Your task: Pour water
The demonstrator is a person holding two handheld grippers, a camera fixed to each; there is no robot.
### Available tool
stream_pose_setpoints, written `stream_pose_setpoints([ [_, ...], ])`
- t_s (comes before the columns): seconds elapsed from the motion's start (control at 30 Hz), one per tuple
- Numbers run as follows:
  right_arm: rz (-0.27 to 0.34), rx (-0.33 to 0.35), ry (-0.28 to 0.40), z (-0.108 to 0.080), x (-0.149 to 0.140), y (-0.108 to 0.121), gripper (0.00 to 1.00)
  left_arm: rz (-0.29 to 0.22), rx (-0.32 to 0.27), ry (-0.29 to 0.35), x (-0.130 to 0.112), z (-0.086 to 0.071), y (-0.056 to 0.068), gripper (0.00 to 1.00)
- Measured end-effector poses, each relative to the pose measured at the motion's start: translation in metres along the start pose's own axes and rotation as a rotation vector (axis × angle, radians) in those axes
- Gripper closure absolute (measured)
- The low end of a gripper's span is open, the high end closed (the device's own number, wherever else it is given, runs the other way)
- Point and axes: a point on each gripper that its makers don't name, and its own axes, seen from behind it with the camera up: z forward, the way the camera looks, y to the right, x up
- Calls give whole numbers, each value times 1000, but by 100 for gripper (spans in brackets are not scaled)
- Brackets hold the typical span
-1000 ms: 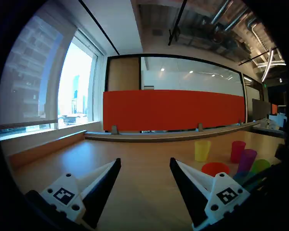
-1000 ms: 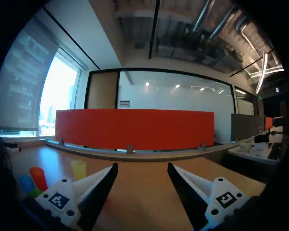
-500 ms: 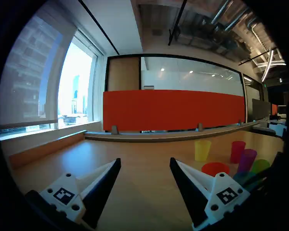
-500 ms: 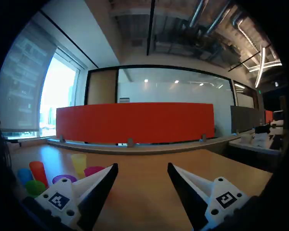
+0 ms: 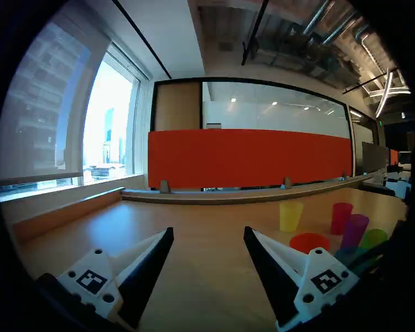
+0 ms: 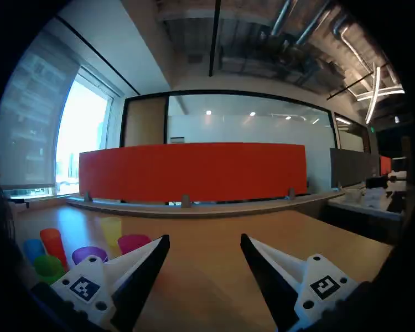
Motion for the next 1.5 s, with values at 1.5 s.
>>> stream_pose_setpoints([
  [1.5, -21, -2, -35, 0, -10, 0, 0, 0, 0, 0, 0, 0, 0, 4],
])
